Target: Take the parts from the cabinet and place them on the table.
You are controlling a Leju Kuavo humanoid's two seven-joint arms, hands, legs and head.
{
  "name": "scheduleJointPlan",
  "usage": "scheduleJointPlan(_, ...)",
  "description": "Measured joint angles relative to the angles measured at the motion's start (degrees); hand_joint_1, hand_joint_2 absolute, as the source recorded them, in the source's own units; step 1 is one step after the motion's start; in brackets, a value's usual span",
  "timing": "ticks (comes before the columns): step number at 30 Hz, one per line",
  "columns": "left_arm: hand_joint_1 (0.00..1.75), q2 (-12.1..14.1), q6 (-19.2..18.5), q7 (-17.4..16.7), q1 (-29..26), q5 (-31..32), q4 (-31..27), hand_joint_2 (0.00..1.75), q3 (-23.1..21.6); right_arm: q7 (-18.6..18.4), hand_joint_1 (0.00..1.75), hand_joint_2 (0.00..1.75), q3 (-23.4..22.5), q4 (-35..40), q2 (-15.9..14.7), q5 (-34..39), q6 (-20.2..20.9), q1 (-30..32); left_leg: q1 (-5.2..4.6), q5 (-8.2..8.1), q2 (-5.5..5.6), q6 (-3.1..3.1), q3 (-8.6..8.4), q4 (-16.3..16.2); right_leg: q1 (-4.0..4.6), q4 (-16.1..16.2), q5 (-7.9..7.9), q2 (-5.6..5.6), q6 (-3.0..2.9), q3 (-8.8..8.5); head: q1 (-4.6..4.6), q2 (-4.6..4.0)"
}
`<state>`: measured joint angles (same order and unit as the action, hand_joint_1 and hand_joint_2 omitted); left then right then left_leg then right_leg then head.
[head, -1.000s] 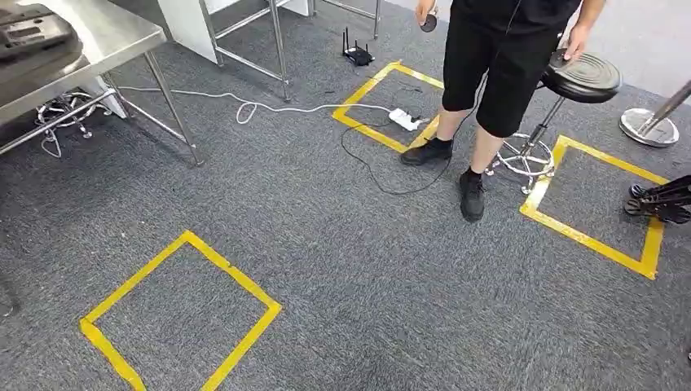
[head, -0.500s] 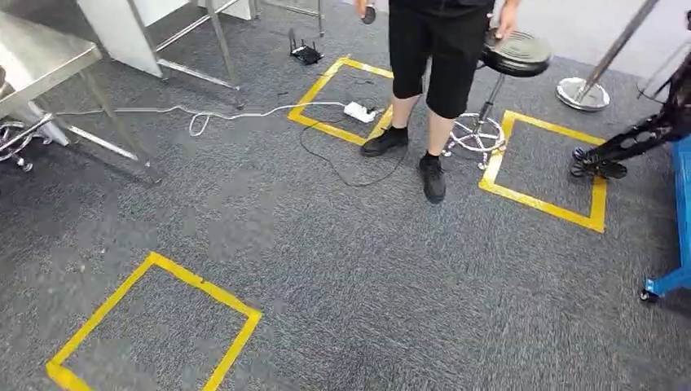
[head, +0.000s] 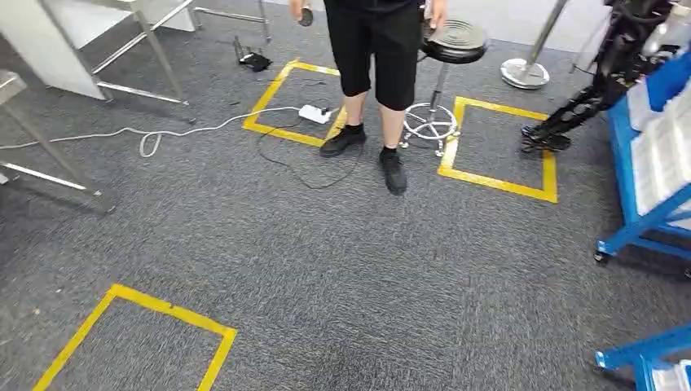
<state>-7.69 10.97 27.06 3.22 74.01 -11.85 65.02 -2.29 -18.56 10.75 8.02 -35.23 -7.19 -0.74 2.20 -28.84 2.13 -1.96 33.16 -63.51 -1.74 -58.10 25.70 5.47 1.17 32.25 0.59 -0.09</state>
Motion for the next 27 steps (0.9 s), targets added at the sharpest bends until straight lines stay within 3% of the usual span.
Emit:
scheduleJointPlan(2,0.0,0.0,0.0,0.0,-0.03,0.0,0.02,0.0,0.0,0.0,0.0,0.0,0.0,0.0,-0.02,-0.02,-0.02,0.0,0.11,0.49,0.77,-0.03,-0.39,0.98,0.0,-0.07,0.07,0.15,0.11,0.05,0.02,0.0)
scheduleJointPlan(3,0.0,-0.04,-0.02,0.0,-0.16,0.04,0.07,0.0,-0.02,0.04,0.0,0.0,0.0,0.0,-0.06,-0.07,0.0,-0.23,0.55,-0.06,4.71,-0.02,-1.37,3.99,0.64,-1.11,0.41,1.04,0.71,0.97,0.11,0.0)
scheduleJointPlan(4,0.0,-0.07,-0.02,-0.11,0.08,0.11,0.04,0.0,-0.02,0.04,0.0,0.0,0.0,0.0,-0.09,-0.15,0.0,-0.08,-0.14,-0.32,3.36,0.71,-0.95,3.49,0.19,-0.54,-0.05,2.37,1.54,1.72,0.02,0.0)
scheduleJointPlan(5,0.0,-0.07,-0.02,-0.09,0.13,0.26,0.02,0.0,0.0,0.04,0.0,0.0,0.0,-0.02,-0.15,-0.24,0.02,0.25,-0.1,0.25,1.15,2.12,-1.46,4.23,0.02,-1.64,0.14,0.13,2.23,2.92,-0.09,0.0)
scheduleJointPlan(6,0.0,-0.07,-0.02,-0.04,0.03,0.28,0.02,0.0,0.0,0.07,0.0,0.0,0.0,0.0,-0.13,-0.24,0.02,-0.28,-0.28,0.11,-1.15,2.87,-1.53,4.3,0.25,-11.09,4.53,-4.22,1.55,8.04,-0.76,0.0)
scheduleJointPlan(7,0.0,-0.07,-0.02,-0.07,0.01,0.28,0.02,0.0,0.0,0.07,0.0,0.0,0.0,0.0,-0.09,-0.24,0.02,-0.38,-0.41,0.04,-2.18,2.97,-1.5,4.28,0.2,-15.52,6.01,-4.63,1.51,10.4,-0.68,0.0)
scheduleJointPlan(8,0.0,-0.07,-0.02,-0.07,0.02,0.3,0.02,0.0,0.0,0.07,0.0,0.0,0.0,0.0,-0.09,-0.24,0.02,-0.37,-0.47,-0.02,-3.1,3.04,-1.52,4.28,0.16,-18.18,6.56,-4.84,1.82,11.81,-0.74,0.0)
scheduleJointPlan(9,0.0,-0.07,-0.02,-0.09,0.03,0.35,0.02,0.0,0.0,0.07,0.0,0.0,0.0,-0.02,-0.13,-0.26,0.02,-0.24,-0.48,-0.11,-3.78,3.04,-1.59,4.28,0.15,-18.03,6.19,-4.95,2.21,11.73,-0.7,0.0)
scheduleJointPlan(10,0.0,-0.07,-0.02,-0.15,0.09,0.35,0.02,0.0,0.0,0.07,0.0,0.0,0.0,-0.02,-0.17,-0.33,0.05,-0.06,-0.47,-0.2,-4.41,2.95,-1.68,4.28,0.15,-15.23,4.79,-5.08,2.74,10.34,-0.79,0.0)
scheduleJointPlan(11,0.0,-0.07,-0.02,-0.28,0.11,0.37,0.02,0.0,0.0,0.07,0.0,0.0,0.0,-0.02,-0.22,-0.37,0.07,0.0,-0.46,-0.32,-5.06,2.83,-1.83,4.28,0.16,-10.31,2.88,-5.63,3.24,7.73,-0.76,0.0)
scheduleJointPlan(12,0.0,-0.09,-0.02,-0.52,0.11,0.44,0.02,0.0,0.0,0.04,0.0,0.0,0.0,0.0,-0.28,-0.39,0.09,-0.04,-0.46,-0.48,-5.57,2.59,-2.05,4.27,0.26,-5.0,1.22,-7.19,3.48,4.74,-0.76,0.0)
scheduleJointPlan(13,0.0,-0.09,0.0,-0.59,0.09,0.44,0.02,0.0,0.0,0.04,0.0,0.0,0.0,0.0,-0.26,-0.39,0.09,-0.22,-0.71,-0.68,-6.06,2.27,-2.35,4.26,0.6,-1.03,0.52,-10.53,3.07,2.5,-0.87,0.0)
scheduleJointPlan(14,0.0,-0.09,0.09,-0.68,0.03,0.44,0.02,0.0,0.0,0.0,0.0,0.0,0.0,0.0,-0.28,-0.42,0.13,-0.47,-1.22,-1.19,-6.65,1.66,-2.44,4.22,0.79,-0.81,0.15,-10.43,2.45,2.06,-0.79,0.0)
scheduleJointPlan(15,0.0,-0.02,0.2,-0.83,0.05,0.44,0.02,0.0,0.0,0.0,0.0,0.0,0.0,0.0,-0.24,-0.41,0.15,-0.47,-1.19,-1.17,-7.08,1.49,-2.75,4.34,0.87,-0.97,-0.27,-9.54,1.84,2.22,-0.54,0.0)
scheduleJointPlan(17,0.0,-0.04,0.42,-1.09,0.19,0.46,0.02,0.0,0.0,-0.33,0.0,0.0,0.0,-0.02,-0.26,-0.44,0.18,-0.26,-1.04,-1.18,-8.21,0.91,-3.67,5.0,1.18,-0.91,-0.25,-8.38,1.39,2.91,-0.63,0.0)
scheduleJointPlan(18,0.0,-0.09,0.5,-1.18,0.19,0.55,0.02,0.0,0.0,-0.55,0.0,0.0,0.0,-0.02,-0.26,-0.41,0.18,-0.35,-0.95,-1.58,-8.71,0.42,-3.81,5.02,0.6,-0.44,-0.53,-7.57,0.76,1.93,-0.61,0.0)
scheduleJointPlan(19,0.0,-0.07,0.52,-1.25,0.21,0.55,0.02,0.0,0.0,-0.59,0.0,0.0,0.0,-0.02,-0.24,-0.42,0.18,-0.18,-0.58,-2.47,-6.18,0.26,-3.83,3.87,0.08,-0.29,-0.57,-6.86,0.52,1.69,-0.35,0.0)
scheduleJointPlan(20,0.0,-0.04,0.66,-1.31,0.12,0.55,0.02,0.0,0.0,-0.68,0.0,0.0,0.0,-0.02,-0.22,-0.41,0.2,-0.14,-0.51,-4.64,-4.03,0.38,-2.51,0.7,-0.03,-0.28,-0.61,-6.47,-0.06,1.61,0.2,0.0)
scheduleJointPlan(22,0.0,0.0,0.68,-1.64,0.05,0.61,0.02,0.0,0.0,-0.68,0.0,0.0,0.0,-0.02,-0.02,-0.5,0.42,-0.25,-0.58,-8.86,-2.27,0.32,2.1,-8.54,0.12,-0.29,-0.51,-5.04,-0.35,1.58,0.26,0.0)
scheduleJointPlan(23,0.0,0.0,0.7,-1.86,0.0,0.63,0.02,0.0,0.0,-0.74,0.0,0.0,0.0,-0.02,0.02,-0.59,0.46,-0.23,-0.56,-9.6,-2.02,0.23,4.07,-11.99,0.22,-0.31,-0.48,-4.21,-0.39,1.56,0.22,0.0)
scheduleJointPlan(24,0.0,0.0,0.72,-2.06,-0.07,0.77,0.02,0.0,0.0,-0.74,0.0,0.0,0.0,-0.02,0.07,-0.61,0.53,-0.2,-0.53,-8.9,-1.96,0.2,4.72,-12.56,0.25,-0.31,-0.47,-3.36,-0.38,1.44,0.22,0.0)
scheduleJointPlan(25,0.0,0.0,0.77,-2.3,-0.09,0.85,0.02,0.0,0.0,-0.74,0.0,0.0,-0.02,-0.02,0.04,-0.7,0.59,-0.12,-0.47,-6.85,-1.95,0.16,4.22,-10.64,0.17,-0.33,-0.46,-2.48,-0.36,1.32,0.22,0.0)
scheduleJointPlan(26,0.0,0.09,0.83,-2.69,-0.08,0.87,0.02,0.0,0.0,-0.74,0.0,0.0,-0.02,-0.02,0.04,-0.74,0.72,-0.1,-0.3,-4.2,-1.84,0.09,2.75,-6.93,0.04,-0.38,-0.45,-1.6,-0.34,1.16,0.26,0.0)
scheduleJointPlan(27,0.0,0.18,0.85,-3.04,-0.08,0.94,0.02,0.0,0.0,-0.72,0.0,0.0,-0.02,-0.02,0.09,-0.74,0.88,-0.1,0.03,-1.15,-0.93,-0.09,0.52,-1.67,-0.07,-0.49,-0.42,-0.7,-0.29,1.01,0.24,0.0)
